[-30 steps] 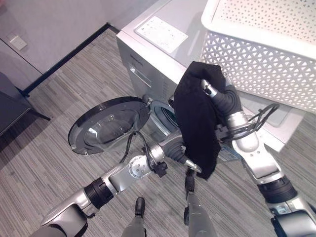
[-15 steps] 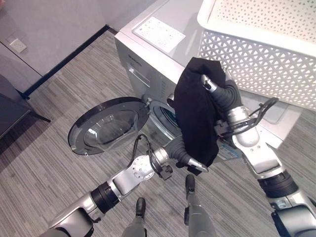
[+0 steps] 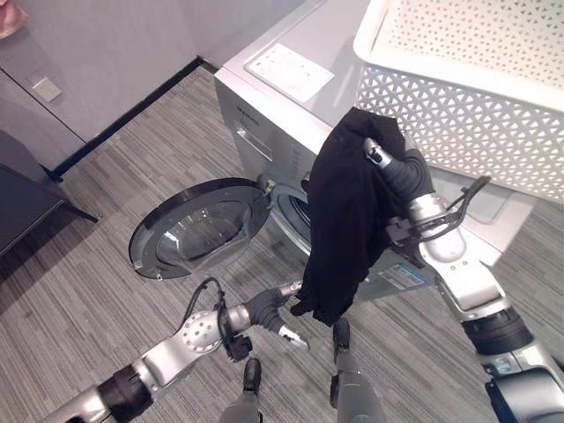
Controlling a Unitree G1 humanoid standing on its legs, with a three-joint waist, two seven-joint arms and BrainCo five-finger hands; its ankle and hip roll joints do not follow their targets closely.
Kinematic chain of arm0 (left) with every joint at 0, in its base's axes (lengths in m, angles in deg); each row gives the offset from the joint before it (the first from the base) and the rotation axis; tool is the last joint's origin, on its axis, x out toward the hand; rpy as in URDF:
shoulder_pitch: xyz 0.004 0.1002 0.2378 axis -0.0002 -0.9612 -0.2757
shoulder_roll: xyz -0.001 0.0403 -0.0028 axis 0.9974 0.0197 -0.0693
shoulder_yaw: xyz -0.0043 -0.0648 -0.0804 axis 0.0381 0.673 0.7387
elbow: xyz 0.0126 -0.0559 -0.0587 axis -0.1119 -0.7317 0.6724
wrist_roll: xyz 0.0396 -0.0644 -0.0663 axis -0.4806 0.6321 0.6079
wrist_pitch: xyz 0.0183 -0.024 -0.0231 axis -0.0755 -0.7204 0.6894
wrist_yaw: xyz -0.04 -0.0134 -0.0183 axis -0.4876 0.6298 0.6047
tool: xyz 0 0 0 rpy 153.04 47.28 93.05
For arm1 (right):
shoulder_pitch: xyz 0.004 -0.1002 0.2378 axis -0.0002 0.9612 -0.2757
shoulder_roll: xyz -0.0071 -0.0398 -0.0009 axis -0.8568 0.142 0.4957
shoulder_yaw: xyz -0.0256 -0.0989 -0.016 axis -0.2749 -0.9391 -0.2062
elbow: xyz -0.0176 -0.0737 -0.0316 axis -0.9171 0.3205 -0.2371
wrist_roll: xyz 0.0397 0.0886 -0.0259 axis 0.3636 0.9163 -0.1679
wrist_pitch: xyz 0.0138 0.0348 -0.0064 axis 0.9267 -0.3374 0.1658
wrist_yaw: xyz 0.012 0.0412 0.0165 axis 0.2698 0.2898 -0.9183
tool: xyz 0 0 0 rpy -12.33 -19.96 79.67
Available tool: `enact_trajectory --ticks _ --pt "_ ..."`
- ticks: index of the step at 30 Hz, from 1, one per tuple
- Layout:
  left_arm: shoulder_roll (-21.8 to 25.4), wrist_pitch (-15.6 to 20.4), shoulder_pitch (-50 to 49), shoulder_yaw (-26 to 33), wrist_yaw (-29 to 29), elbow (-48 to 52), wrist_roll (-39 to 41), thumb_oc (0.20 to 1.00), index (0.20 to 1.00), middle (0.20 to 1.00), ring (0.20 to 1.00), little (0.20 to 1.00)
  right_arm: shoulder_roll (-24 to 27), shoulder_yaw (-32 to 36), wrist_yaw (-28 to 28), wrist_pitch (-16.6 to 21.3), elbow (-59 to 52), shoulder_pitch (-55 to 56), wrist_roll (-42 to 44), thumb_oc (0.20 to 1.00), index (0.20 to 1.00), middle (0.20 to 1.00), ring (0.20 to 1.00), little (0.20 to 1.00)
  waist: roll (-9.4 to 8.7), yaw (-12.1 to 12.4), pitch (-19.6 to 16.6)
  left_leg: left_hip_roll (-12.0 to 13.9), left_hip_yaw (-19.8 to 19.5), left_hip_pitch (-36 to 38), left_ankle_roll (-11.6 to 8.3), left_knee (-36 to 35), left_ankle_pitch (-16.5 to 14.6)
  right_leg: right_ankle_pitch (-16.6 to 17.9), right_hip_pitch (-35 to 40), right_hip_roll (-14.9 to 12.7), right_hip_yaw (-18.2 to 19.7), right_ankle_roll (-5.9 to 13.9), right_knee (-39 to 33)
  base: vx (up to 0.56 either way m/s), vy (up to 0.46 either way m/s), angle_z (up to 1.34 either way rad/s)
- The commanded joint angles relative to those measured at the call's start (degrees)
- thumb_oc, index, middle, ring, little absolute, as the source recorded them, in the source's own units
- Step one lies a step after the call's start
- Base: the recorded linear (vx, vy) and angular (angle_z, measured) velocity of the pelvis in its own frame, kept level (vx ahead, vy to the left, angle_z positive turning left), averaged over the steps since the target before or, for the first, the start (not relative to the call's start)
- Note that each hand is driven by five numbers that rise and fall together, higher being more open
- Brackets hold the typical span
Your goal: Grab the laundry basket,head to the washer,open it,put in the laundry and shut it.
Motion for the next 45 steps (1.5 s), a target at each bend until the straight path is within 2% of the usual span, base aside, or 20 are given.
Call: enact_trajectory --ticks 1,10,14,17,19,27,31,36,40,45 --pt "-0.4 3.9 1.6 1.6 0.1 6.3 0.4 1.0 1.0 1.0 1.0 1.0 2.5 5.0 0.0 2.8 -2.2 -0.8 1.5 0.2 0.2 0.2 0.2 0.2 -1.58 0.0 -1.1 3.3 2.6 2.2 0.16 0.1 0.0 -8.2 5.6 -1.5 4.8 4.57 0.0 0.0 0.0 0.0" --pt "-7.1 2.5 4.6 2.8 -2.5 7.2 -3.9 1.0 1.0 1.0 1.0 1.0 1.8 7.4 2.5 1.8 -1.9 -0.9 0.2 0.2 0.2 0.2 0.2 0.2 -1.99 0.2 -0.7 3.1 1.7 1.2 -0.13 0.1 0.3 -8.4 5.9 -1.7 3.5 4.37 0.0 -0.01 -0.009 0.07" --pt "-7.1 2.5 4.6 2.8 -2.5 7.2 -3.9 1.0 1.0 1.0 1.0 1.0 1.8 7.4 2.5 1.8 -1.9 -0.9 0.2 0.2 0.2 0.2 0.2 0.2 -1.97 0.2 -0.7 3.1 1.7 1.2 -0.13 0.1 0.3 -8.4 5.9 -1.7 3.5 4.37 0.0 0.0 0.0 0.0" --pt "-12.7 1.2 8.8 0.3 -3.0 3.9 -4.7 1.0 1.0 1.0 1.0 1.0 0.5 7.4 3.4 1.1 -1.1 -1.7 -0.3 0.2 0.2 0.2 0.2 0.2 -2.08 -0.3 -0.6 3.1 1.9 1.6 0.12 0.1 -0.2 -8.5 6.2 -1.6 3.7 4.27 0.0 0.0 0.0 0.01" --pt "-14.6 0.6 9.2 -0.6 -3.6 1.6 -5.6 1.0 1.0 1.0 1.0 1.0 0.1 7.3 3.8 0.8 -0.7 -2.0 -0.3 0.2 0.2 0.2 0.2 0.2 -2.21 -0.4 -0.6 3.2 1.9 1.8 0.3 0.1 -0.4 -8.5 6.3 -1.6 3.9 4.25 0.0 0.0 0.0 0.0" --pt "-19.5 -0.6 9.8 -1.2 -6.3 -5.9 -11.0 1.0 1.0 1.0 1.0 1.0 -1.0 7.8 5.2 0.3 0.2 -2.1 0.3 0.2 0.2 0.2 0.2 0.2 -2.65 -0.7 -0.6 3.1 2.2 2.2 0.64 0.1 -0.7 -8.4 6.1 -1.6 4.3 4.27 0.0 0.0 0.003 -0.01" --pt "-22.6 0.0 14.1 -3.4 -8.1 -11.8 -17.1 1.0 1.0 1.0 1.0 1.0 -1.7 7.3 5.3 0.3 0.4 -2.6 1.1 0.2 0.2 0.2 0.2 0.2 -3.26 -1.3 -0.7 3.1 2.6 2.5 0.8 0.1 -1.0 -8.2 5.9 -1.4 4.6 4.42 0.0 0.0 0.008 0.0" --pt "-27.0 0.1 18.8 -5.3 -10.3 -16.9 -19.1 1.0 1.0 1.0 1.0 1.0 -2.1 6.1 4.8 0.2 0.6 -2.4 2.6 0.2 0.2 0.2 0.2 0.2 -4.11 -2.3 -1.2 3.3 3.5 3.3 0.91 0.1 -1.5 -8.2 5.9 -1.2 5.2 4.65 0.1 0.0 0.048 -0.05" --pt "-29.3 0.3 22.2 -4.4 -13.8 -20.5 -23.3 1.0 1.0 1.0 1.0 1.0 -1.8 4.9 3.1 0.0 -0.3 -1.1 3.3 0.2 0.2 0.2 0.2 0.2 -4.75 -2.7 -1.4 3.7 3.8 4.1 0.82 0.1 -1.4 -8.2 6.5 -1.0 5.1 4.68 0.1 -0.01 0.04 -0.15" --pt "-30.4 0.1 23.2 -3.4 -15.2 -22.4 -24.4 1.0 1.0 1.0 1.0 1.0 -1.4 4.3 1.9 -0.3 -1.1 -0.4 3.6 0.2 0.2 0.2 0.2 0.2 -5.11 -2.9 -1.5 3.8 3.7 4.4 0.73 0.1 -1.4 -8.3 6.9 -0.9 4.9 4.65 0.2 0.0 0.0 0.0"
